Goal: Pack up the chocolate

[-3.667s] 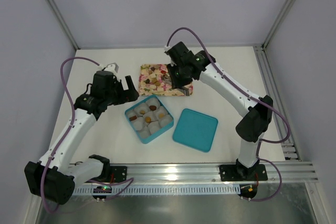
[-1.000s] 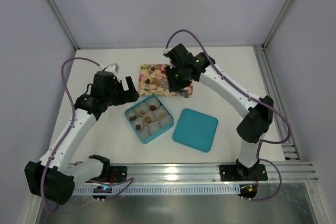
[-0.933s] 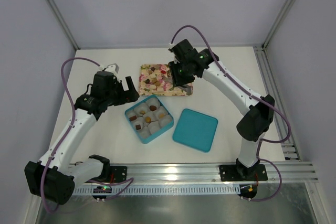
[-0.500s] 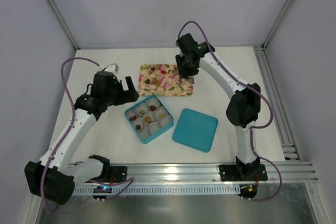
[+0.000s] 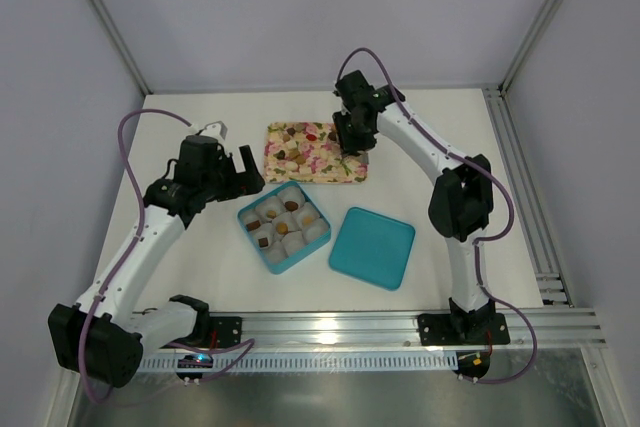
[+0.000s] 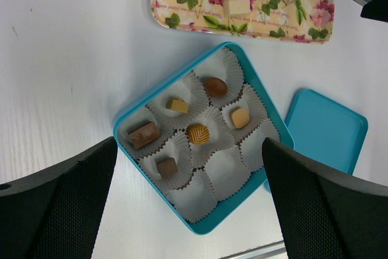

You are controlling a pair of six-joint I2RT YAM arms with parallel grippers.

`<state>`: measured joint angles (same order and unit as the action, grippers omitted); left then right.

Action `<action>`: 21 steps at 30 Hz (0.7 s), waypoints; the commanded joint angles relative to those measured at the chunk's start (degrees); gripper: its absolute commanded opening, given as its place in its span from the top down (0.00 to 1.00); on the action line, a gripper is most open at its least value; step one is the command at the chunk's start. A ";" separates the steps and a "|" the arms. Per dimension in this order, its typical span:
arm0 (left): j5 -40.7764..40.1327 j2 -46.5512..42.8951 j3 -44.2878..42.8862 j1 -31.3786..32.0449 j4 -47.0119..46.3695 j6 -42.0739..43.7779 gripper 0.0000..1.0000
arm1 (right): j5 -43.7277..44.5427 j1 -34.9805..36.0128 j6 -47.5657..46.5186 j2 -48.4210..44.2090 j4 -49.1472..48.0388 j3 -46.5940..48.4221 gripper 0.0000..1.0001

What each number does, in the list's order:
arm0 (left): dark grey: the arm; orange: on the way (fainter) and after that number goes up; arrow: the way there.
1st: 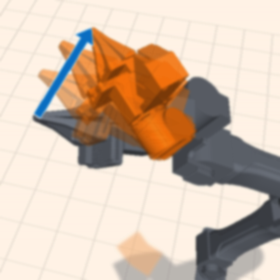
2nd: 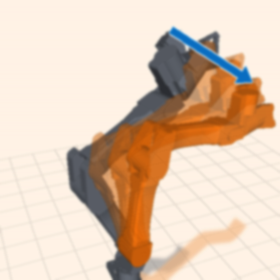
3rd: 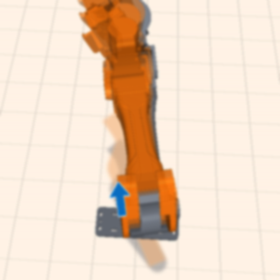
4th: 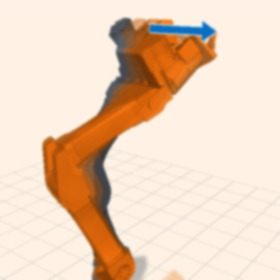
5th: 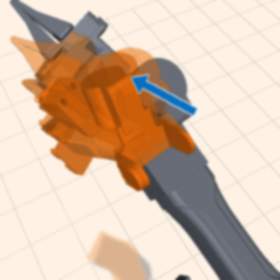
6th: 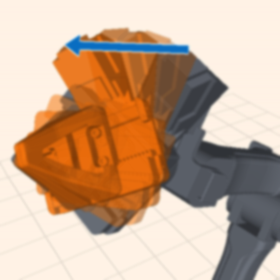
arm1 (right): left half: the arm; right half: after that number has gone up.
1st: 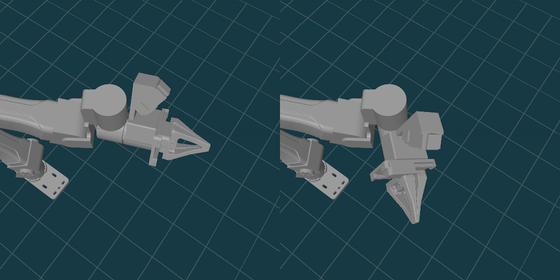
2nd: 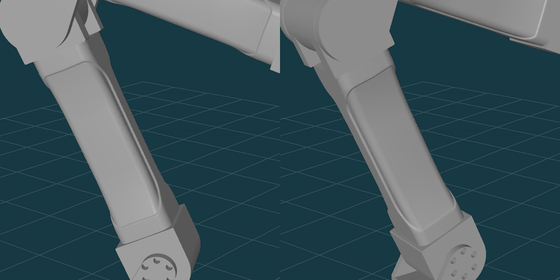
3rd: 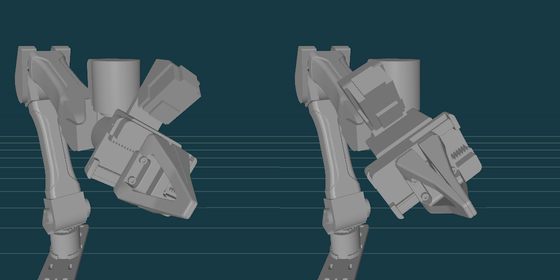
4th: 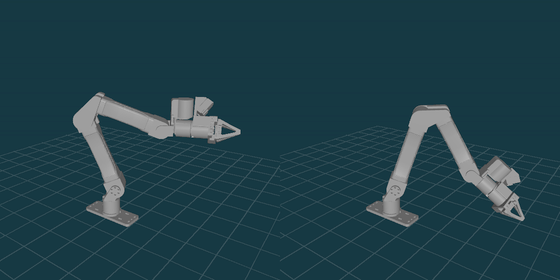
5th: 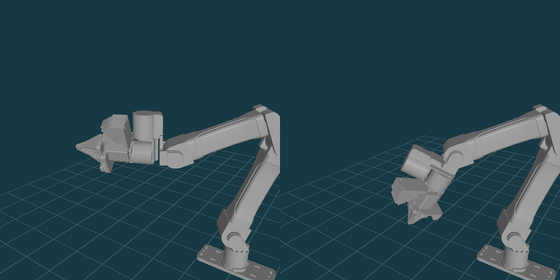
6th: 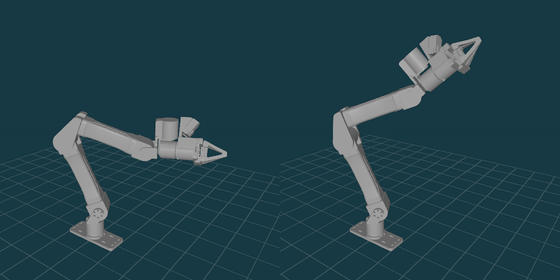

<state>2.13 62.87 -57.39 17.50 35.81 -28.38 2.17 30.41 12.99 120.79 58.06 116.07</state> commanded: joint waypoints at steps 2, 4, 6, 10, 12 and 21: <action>-0.55 -0.03 -0.10 0.08 -1.10 0.34 0.00 | -1.38 0.96 0.19 -2.76 -2.52 -0.23 0.58; -0.64 -0.03 -0.10 0.08 -1.10 0.34 0.00 | -1.47 1.40 0.37 -2.40 -2.69 -0.23 0.58; -0.72 -0.03 -0.01 0.17 -1.10 0.43 0.00 | -1.38 1.58 0.63 -2.40 -2.78 -0.23 0.58; -0.90 -0.03 -0.01 0.08 -1.01 0.43 0.00 | -1.30 1.75 1.07 -2.75 -3.04 -0.23 0.58; -0.64 0.06 -0.09 0.08 -1.01 0.43 0.00 | -1.38 2.10 0.98 -2.76 -3.04 -0.23 0.58; -0.64 0.15 -0.09 0.17 -0.92 0.34 0.00 | -0.24 2.98 1.77 -3.37 -3.31 -0.06 0.57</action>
<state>2.00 62.89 -57.39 17.52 35.83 -28.27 1.34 32.77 13.89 120.79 56.75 115.42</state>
